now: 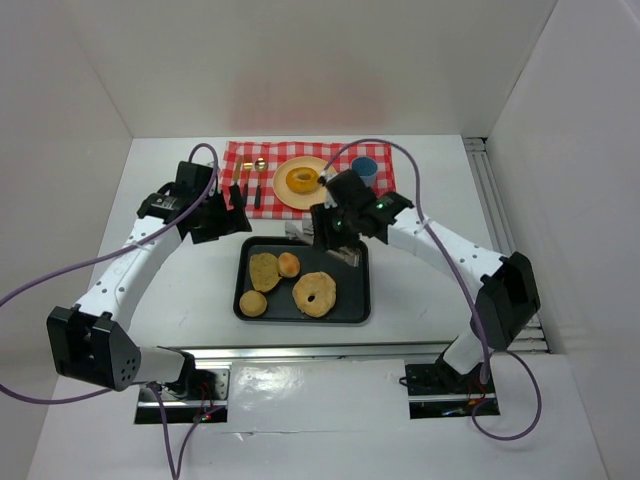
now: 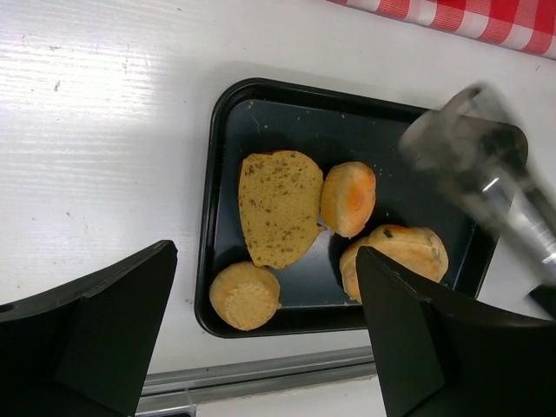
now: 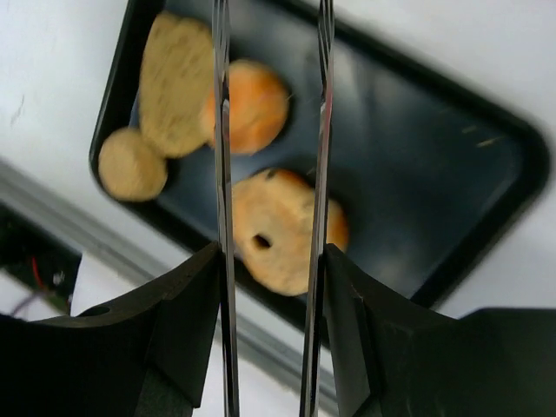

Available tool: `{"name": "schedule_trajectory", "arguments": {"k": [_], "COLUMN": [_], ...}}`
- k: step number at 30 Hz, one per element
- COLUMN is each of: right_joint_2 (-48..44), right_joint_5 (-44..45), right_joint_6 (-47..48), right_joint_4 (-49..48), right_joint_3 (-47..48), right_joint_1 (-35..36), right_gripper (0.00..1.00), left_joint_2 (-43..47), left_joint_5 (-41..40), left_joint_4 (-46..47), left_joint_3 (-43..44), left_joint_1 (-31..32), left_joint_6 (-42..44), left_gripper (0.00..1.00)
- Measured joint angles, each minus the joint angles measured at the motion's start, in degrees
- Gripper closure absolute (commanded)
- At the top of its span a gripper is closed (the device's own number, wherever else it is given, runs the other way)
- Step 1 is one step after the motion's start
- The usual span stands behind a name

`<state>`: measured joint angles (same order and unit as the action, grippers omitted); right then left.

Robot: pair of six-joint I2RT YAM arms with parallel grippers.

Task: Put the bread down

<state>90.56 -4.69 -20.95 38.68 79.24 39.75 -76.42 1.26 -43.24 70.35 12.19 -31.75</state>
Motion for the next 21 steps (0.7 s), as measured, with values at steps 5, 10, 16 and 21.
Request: {"name": "schedule_trajectory", "arguments": {"k": [5,10,16,21], "right_joint_2": [0.0,0.0,1.2,2.8], "right_joint_5": [-1.6,-0.6,5.2,9.3], "right_joint_6": [-1.2,-2.4,-2.9,-3.4], "right_joint_4": [0.3,0.3,1.5,3.8], "right_joint_3": [-2.8,-3.6,-3.1,-2.4], "right_joint_1": [8.2,10.2,12.3,15.2], "right_gripper": [0.41,0.41,0.41,0.40], "left_joint_2": [0.5,2.4,4.3,4.3], "left_joint_5": [0.0,0.0,0.0,0.0], "left_joint_4": [0.0,0.0,-0.1,-0.3], "left_joint_3": [-0.5,-0.8,-1.3,-1.4], "left_joint_1": [-0.3,-0.3,-0.3,-0.3], "left_joint_6": [-0.2,-0.3,-0.3,-0.4], "left_gripper": [0.02,0.02,0.02,0.02]}}
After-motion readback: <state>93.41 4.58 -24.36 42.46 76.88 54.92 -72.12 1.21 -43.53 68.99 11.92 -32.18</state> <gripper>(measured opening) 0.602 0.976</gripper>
